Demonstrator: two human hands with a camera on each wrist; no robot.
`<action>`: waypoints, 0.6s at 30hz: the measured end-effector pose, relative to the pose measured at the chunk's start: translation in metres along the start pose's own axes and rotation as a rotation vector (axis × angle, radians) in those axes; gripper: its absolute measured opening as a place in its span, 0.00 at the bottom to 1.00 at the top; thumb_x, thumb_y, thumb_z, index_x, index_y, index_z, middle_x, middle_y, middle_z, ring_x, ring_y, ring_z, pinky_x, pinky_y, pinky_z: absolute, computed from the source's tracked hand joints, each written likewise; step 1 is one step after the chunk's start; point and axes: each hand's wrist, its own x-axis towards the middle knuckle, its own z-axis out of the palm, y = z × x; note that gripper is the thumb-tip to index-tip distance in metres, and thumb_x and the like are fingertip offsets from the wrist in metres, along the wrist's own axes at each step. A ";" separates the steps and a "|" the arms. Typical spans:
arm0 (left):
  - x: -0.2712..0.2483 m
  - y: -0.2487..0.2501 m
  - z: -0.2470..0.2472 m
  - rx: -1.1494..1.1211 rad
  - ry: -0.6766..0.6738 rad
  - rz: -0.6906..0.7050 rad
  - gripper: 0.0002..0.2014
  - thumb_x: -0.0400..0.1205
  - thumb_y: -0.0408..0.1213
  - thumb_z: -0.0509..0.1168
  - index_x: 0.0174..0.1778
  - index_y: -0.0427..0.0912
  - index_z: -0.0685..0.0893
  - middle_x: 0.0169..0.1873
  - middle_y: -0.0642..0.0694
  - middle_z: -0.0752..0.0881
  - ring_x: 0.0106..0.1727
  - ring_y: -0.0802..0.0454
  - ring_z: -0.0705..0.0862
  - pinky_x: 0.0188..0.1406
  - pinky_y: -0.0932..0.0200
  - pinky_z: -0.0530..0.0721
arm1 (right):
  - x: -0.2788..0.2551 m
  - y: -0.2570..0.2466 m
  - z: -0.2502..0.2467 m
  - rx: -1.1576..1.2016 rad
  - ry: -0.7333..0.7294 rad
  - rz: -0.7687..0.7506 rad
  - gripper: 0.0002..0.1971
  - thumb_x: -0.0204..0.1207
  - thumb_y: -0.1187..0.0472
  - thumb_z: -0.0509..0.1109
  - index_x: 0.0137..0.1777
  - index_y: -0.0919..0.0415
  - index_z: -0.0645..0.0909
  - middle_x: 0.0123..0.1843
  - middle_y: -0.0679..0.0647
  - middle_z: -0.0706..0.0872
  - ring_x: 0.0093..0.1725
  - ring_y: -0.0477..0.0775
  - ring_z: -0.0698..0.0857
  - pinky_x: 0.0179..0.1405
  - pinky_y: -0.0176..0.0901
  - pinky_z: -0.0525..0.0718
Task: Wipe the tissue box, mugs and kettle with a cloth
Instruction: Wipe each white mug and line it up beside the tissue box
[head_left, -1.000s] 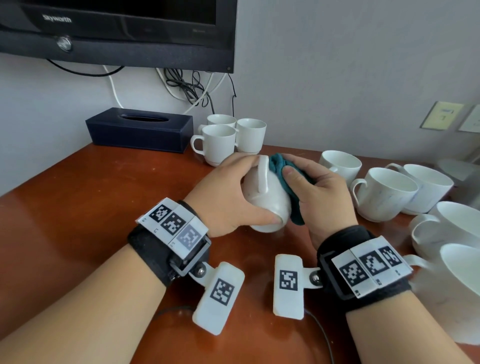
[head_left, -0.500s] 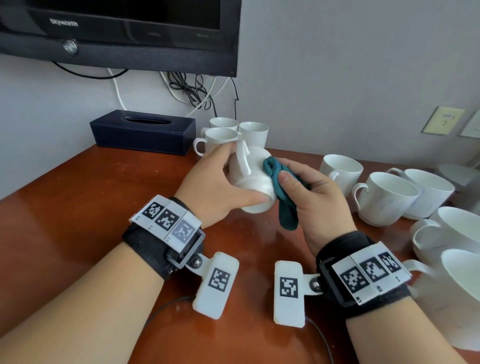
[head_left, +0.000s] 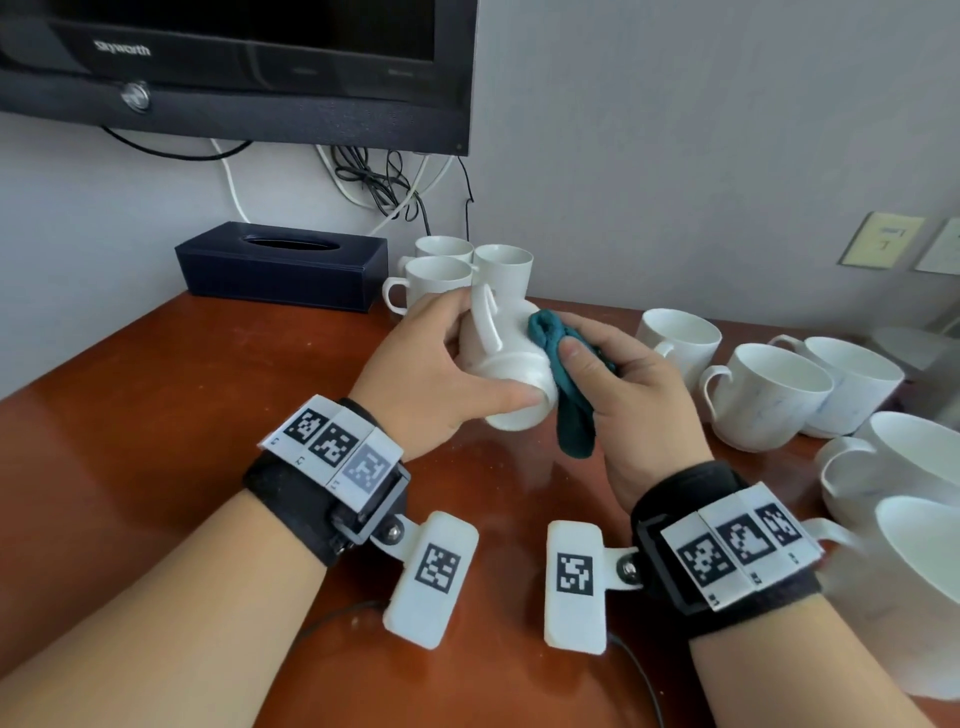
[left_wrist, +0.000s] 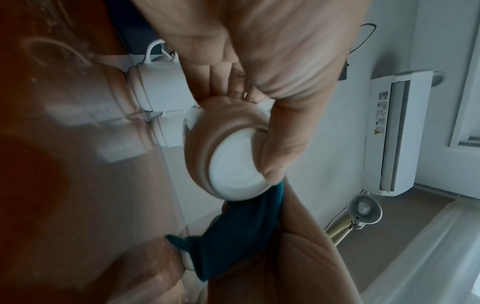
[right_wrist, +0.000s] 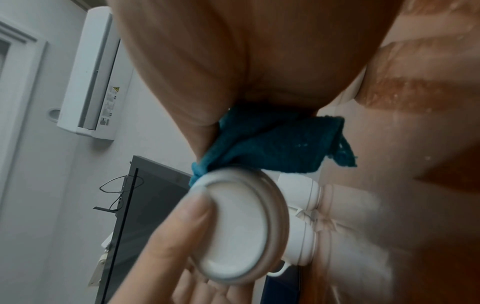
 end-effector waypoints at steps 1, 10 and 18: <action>0.001 -0.001 -0.001 0.006 0.031 0.001 0.44 0.61 0.56 0.88 0.73 0.54 0.81 0.69 0.51 0.87 0.71 0.48 0.86 0.70 0.38 0.85 | -0.001 0.001 0.000 -0.005 -0.028 0.001 0.13 0.88 0.65 0.68 0.69 0.59 0.88 0.63 0.56 0.93 0.66 0.60 0.90 0.71 0.60 0.85; -0.002 0.004 -0.003 -0.104 0.065 -0.074 0.42 0.60 0.50 0.87 0.72 0.52 0.82 0.64 0.52 0.91 0.67 0.52 0.89 0.70 0.38 0.86 | -0.002 0.002 0.004 -0.007 -0.039 0.002 0.13 0.88 0.64 0.68 0.69 0.57 0.88 0.64 0.54 0.93 0.66 0.59 0.89 0.71 0.59 0.85; -0.006 0.007 0.005 -0.116 -0.170 -0.071 0.48 0.62 0.44 0.87 0.80 0.49 0.75 0.71 0.53 0.86 0.74 0.55 0.84 0.76 0.42 0.82 | 0.005 0.000 -0.003 -0.019 0.182 0.033 0.11 0.90 0.61 0.67 0.61 0.47 0.89 0.58 0.48 0.94 0.61 0.52 0.92 0.68 0.62 0.88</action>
